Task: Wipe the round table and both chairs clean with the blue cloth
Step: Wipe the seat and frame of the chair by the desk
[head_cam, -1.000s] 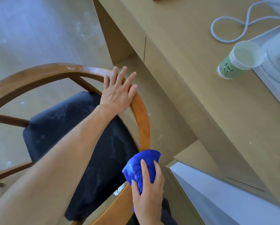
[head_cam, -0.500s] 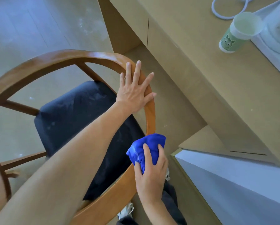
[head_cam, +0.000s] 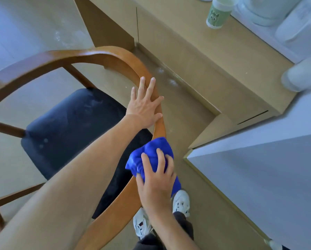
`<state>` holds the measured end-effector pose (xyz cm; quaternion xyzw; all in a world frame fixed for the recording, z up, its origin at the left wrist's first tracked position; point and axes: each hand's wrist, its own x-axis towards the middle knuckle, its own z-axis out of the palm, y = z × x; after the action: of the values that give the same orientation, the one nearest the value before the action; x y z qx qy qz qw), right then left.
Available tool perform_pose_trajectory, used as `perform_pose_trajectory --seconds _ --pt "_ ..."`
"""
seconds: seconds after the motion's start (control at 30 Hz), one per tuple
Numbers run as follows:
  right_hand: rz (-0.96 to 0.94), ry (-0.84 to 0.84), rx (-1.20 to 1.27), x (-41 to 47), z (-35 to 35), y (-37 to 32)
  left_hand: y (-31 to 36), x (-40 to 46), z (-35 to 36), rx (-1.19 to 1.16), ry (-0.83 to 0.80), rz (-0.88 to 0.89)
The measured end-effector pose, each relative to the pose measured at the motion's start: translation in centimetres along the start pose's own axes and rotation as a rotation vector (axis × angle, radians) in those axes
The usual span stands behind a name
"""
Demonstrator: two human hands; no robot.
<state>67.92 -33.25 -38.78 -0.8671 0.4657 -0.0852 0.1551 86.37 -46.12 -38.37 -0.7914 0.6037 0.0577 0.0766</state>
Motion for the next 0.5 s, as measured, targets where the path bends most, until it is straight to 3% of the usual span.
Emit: perform_pose_trajectory --seconds 0.1,0.23,0.4,0.5 --pt "-0.106 -0.028 0.068 -7.4 0.7 -0.9 1.9 -2.1 0.7 0.020 -0.042 0.045" --pt "-0.212 -0.009 0.063 -5.4 0.2 0.2 1.3 -3.2 0.0 -0.029 -0.082 0.101" --pt "0.067 0.097 0.138 0.0 -0.8 0.8 1.3 -5.1 -0.6 -0.037 -0.197 0.163" --pt "0.114 0.106 0.163 -4.4 0.7 -1.7 1.2 -6.4 -0.4 -0.054 -0.251 0.146"
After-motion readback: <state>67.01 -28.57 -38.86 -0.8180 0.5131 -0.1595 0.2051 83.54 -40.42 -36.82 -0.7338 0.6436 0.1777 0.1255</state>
